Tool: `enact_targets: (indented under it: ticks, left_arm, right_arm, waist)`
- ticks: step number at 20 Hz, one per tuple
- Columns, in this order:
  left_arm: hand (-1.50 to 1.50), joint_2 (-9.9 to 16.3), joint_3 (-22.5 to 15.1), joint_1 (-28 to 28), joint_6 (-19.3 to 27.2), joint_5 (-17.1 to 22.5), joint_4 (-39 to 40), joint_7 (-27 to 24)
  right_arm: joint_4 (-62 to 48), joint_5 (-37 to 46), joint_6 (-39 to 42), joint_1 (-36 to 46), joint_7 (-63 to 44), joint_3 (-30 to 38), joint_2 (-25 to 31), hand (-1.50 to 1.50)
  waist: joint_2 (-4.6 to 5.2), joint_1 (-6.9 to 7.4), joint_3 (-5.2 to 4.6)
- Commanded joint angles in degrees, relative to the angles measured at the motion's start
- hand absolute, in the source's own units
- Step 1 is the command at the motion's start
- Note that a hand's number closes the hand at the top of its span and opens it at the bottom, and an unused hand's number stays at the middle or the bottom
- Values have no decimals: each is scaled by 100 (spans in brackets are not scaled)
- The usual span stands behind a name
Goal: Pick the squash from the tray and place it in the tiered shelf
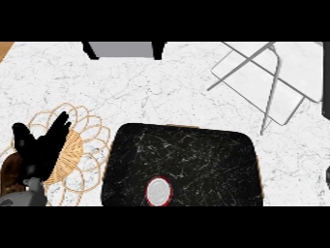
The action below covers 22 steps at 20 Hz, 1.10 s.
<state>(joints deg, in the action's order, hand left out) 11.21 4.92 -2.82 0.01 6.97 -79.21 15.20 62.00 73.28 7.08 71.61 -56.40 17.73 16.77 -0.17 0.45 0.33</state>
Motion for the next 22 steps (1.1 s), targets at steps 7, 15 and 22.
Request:
enact_targets:
  ticks: [7, 15, 22]
  left_arm:
    - [0, 120, 191, -220, -288, 160, 510, 139]
    - [0, -70, 68, 1, -89, -14, 188, 147]
    - [0, -20, 90, -147, -120, 62, -19, 529]
  right_arm:
    - [-599, -192, -738, -28, 403, -18, 86, 150]
    - [-669, -338, 121, -54, 660, -160, 599, 150]
    - [-115, -541, -1596, -77, 97, 482, 404, -150]
  waist:
    - [36, -2, -36]
    - [14, -39, -35]
    - [16, -24, -31]
